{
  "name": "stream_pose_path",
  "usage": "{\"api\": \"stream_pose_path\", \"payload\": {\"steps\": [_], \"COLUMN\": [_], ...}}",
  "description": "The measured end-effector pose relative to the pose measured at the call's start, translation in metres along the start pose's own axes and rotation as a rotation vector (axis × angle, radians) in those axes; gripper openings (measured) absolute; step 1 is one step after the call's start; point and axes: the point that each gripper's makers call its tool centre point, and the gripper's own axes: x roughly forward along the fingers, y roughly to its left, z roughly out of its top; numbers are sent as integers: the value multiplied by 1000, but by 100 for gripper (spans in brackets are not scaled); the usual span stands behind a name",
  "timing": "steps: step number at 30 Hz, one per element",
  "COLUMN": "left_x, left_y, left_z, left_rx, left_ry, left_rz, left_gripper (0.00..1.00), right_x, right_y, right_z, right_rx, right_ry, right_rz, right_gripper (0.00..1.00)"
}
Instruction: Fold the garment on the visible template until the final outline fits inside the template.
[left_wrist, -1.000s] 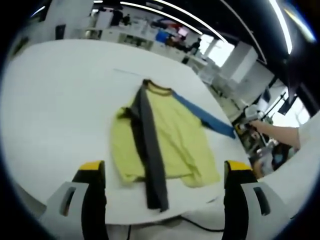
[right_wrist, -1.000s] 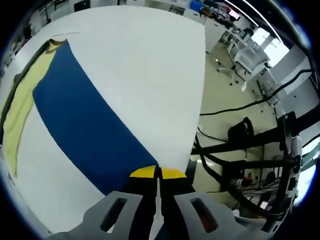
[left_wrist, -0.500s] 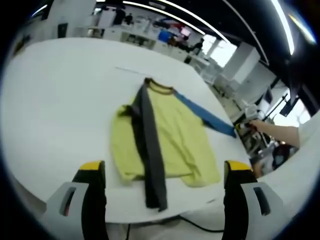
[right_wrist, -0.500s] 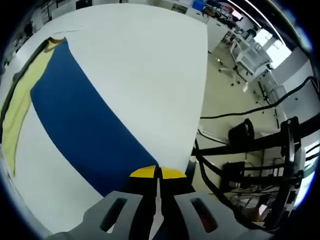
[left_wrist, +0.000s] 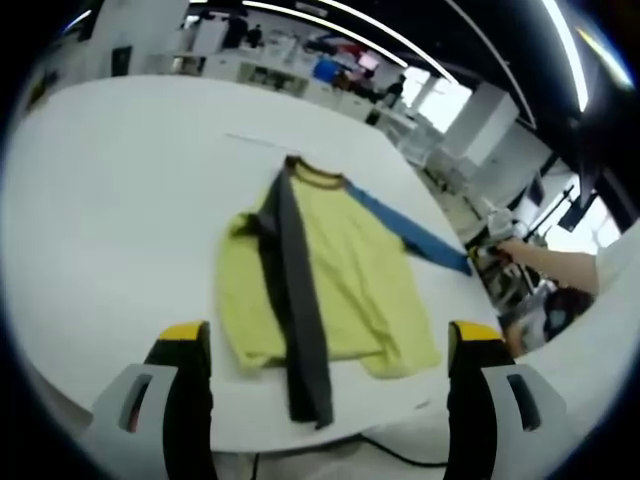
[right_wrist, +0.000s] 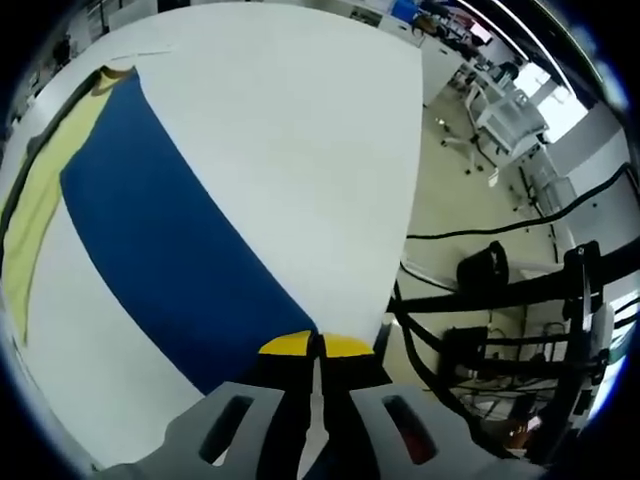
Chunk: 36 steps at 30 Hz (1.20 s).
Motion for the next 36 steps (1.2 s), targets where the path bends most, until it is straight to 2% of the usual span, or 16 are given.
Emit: {"api": "stream_pose_path", "payload": {"steps": [3, 6, 10, 15, 19, 23, 28, 36], "left_x": [1, 2, 3, 1, -1, -2, -3, -6], "left_y": [-1, -2, -4, -4, -4, -3, -3, 1], "left_z": [0, 2, 6, 8, 8, 8, 10, 14], "left_rx": [1, 1, 10, 18, 25, 34, 47, 55], "left_ry": [1, -2, -9, -13, -12, -9, -4, -2], "left_rz": [-6, -12, -25, -33, -42, -53, -68, -86], "left_gripper": [95, 95, 95, 95, 95, 95, 95, 95], "right_x": [-1, -2, -8, -14, -23, -24, -31, -58], "right_y": [5, 6, 17, 29, 41, 50, 70, 112], "right_z": [-3, -5, -3, 2, 9, 17, 18, 18], "right_rx": [3, 18, 54, 54, 89, 106, 109, 122], "right_ry": [7, 5, -21, -38, -75, -120, -148, -181], "right_rz": [7, 9, 27, 58, 87, 112, 122, 141], "right_gripper": [9, 11, 15, 18, 20, 28, 35, 43]}}
